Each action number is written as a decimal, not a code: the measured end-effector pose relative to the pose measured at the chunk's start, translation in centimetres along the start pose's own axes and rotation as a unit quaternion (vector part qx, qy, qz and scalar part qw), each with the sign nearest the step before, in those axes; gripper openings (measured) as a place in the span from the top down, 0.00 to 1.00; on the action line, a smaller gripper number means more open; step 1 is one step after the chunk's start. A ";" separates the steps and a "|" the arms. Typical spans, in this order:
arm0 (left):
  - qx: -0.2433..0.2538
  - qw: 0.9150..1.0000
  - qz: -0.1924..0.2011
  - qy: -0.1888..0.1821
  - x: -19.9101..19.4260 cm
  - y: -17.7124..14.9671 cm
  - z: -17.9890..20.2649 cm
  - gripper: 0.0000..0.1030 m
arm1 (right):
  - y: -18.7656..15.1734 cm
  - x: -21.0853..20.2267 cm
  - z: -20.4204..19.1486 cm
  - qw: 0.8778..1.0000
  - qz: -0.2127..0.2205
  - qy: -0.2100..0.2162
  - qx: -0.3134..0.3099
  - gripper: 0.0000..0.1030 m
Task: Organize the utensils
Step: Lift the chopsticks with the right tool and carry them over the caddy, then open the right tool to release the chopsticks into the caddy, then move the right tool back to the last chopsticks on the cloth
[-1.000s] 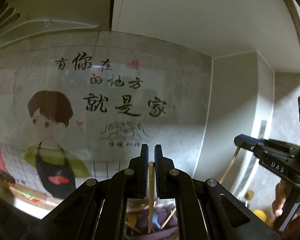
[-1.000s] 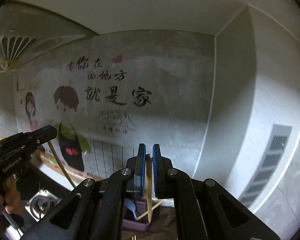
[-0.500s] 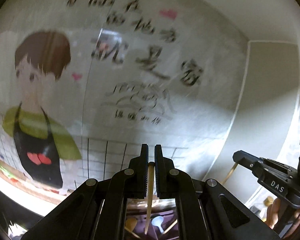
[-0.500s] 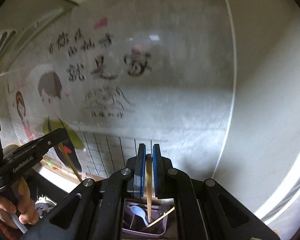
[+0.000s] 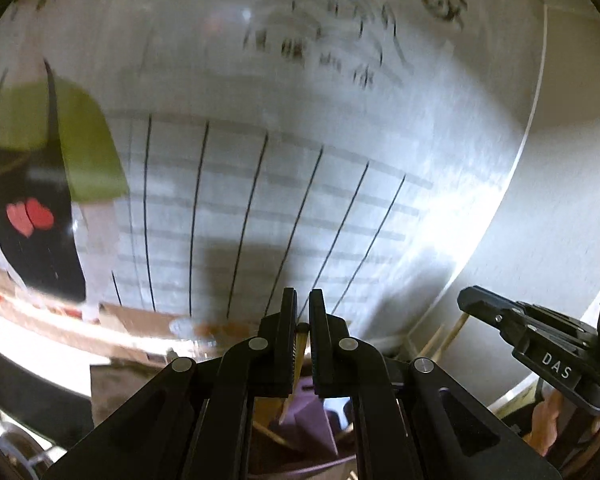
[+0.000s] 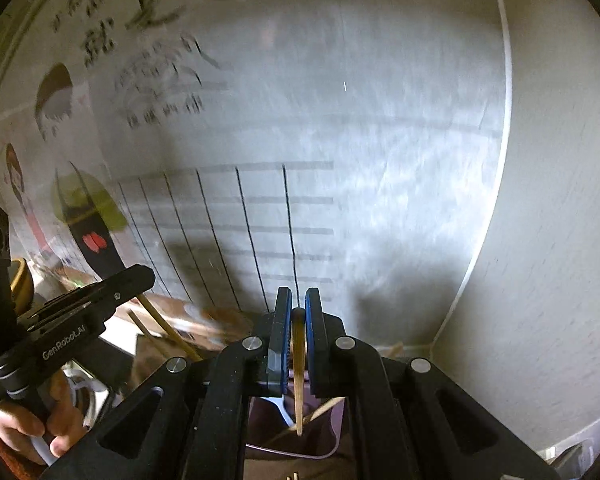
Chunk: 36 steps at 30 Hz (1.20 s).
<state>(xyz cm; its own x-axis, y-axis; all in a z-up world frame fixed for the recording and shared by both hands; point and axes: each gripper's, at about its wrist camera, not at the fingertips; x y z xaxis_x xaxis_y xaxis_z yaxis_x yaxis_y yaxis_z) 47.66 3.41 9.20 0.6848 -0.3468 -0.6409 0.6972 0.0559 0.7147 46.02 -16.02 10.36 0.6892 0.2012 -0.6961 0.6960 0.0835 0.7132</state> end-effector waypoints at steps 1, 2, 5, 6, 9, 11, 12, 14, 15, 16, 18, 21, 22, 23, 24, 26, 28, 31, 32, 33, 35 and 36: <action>0.002 1.000 0.001 0.006 0.2 -0.3 0.0 0.94 | -0.3 0.6 0.1 1.000 -0.007 0.000 0.001 0.95; 0.007 1.000 0.000 0.013 0.4 -0.5 0.2 0.94 | -0.5 1.1 0.1 1.000 -0.013 -0.001 0.001 0.95; 0.008 1.000 -0.016 0.021 0.9 -0.8 0.3 0.92 | -1.1 1.8 0.1 1.000 -0.012 -0.009 0.001 0.95; 0.008 0.999 -0.023 0.021 1.1 -1.0 0.3 0.92 | -1.3 1.7 0.1 1.000 -0.007 -0.016 0.000 0.94; 0.012 0.999 -0.024 0.029 0.9 -1.1 0.4 0.92 | -1.5 1.6 -0.3 1.000 -0.005 -0.021 -0.008 0.94; 0.015 0.999 -0.023 0.032 0.6 -1.1 0.6 0.92 | -1.7 1.5 -0.6 0.999 -0.014 -0.035 -0.019 0.92; 0.015 0.999 -0.023 0.034 0.3 -1.1 0.7 0.91 | -1.7 1.6 -0.8 0.999 -0.013 -0.040 -0.023 0.91; 0.015 0.999 -0.020 0.036 -0.2 -0.8 0.8 0.91 | -2.2 0.9 -1.1 0.998 -0.001 -0.058 -0.032 0.78; 0.015 0.999 -0.017 0.038 -0.7 -0.7 1.0 0.90 | -2.5 0.3 -1.1 0.997 0.006 -0.064 -0.033 0.64; 0.015 0.999 -0.013 0.038 -1.1 -0.6 1.1 0.90 | -2.6 -0.4 -1.1 0.997 0.015 -0.068 -0.033 0.56; 0.015 0.999 -0.008 0.037 -2.0 -0.4 1.4 0.88 | -2.7 -1.6 -0.9 0.997 0.026 -0.068 -0.032 0.56; 0.020 0.999 0.005 0.040 -3.8 -0.4 2.0 0.86 | -3.0 -3.3 -0.4 0.997 0.033 -0.062 -0.025 0.56; 0.022 0.999 0.010 0.041 -4.5 -0.5 2.3 0.86 | -3.2 -3.8 -0.2 0.997 0.034 -0.062 -0.023 0.56; 0.024 0.999 0.014 0.041 -5.0 -0.6 2.6 0.85 | -3.4 -4.3 0.0 0.997 0.035 -0.062 -0.021 0.56; 0.027 0.999 0.018 0.043 -5.6 -0.8 2.9 0.85 | -3.7 -4.8 0.1 0.997 0.036 -0.062 -0.019 0.56; 0.031 0.998 0.021 0.047 -6.5 -1.2 3.3 0.84 | -4.5 -5.6 0.4 0.997 0.037 -0.064 -0.017 0.56; 0.033 0.998 0.019 0.049 -7.6 -2.0 3.7 0.83 | -5.6 -6.1 0.5 0.997 0.033 -0.064 -0.016 0.56; 0.029 0.998 0.011 0.049 -8.6 -4.0 4.0 0.82 | -8.0 -6.7 0.9 0.998 0.015 -0.064 -0.021 0.55; 0.027 0.998 0.005 0.048 -8.8 -4.9 4.1 0.82 | -8.9 -6.8 1.0 0.997 0.009 -0.069 -0.025 0.55; 0.025 0.999 -0.003 0.048 -8.8 -5.9 4.1 0.82 | -9.7 -6.8 1.0 0.997 0.004 -0.073 -0.030 0.55; 0.021 0.998 -0.020 0.052 -8.7 -8.3 4.1 0.82 | -11.7 -7.0 0.9 0.996 -0.009 -0.082 -0.041 0.55; 0.019 0.998 -0.028 0.055 -8.6 -9.6 4.1 0.82 | -12.9 -7.0 0.9 0.995 -0.016 -0.086 -0.047 0.55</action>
<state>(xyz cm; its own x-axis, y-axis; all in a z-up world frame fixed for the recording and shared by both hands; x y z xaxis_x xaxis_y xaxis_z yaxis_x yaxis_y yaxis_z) 34.19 2.07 9.00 0.6657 -0.2433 -0.7055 0.7277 0.0025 0.6859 32.44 -19.39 5.96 0.6964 0.0271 -0.7171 0.7024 0.1792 0.6889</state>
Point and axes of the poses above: each gripper's, at about its wrist camera, not at the fingertips, and x roughly the way its jaws point, z to its right, y to its top, and after that the axes turned 10 degrees about -z, right-handed
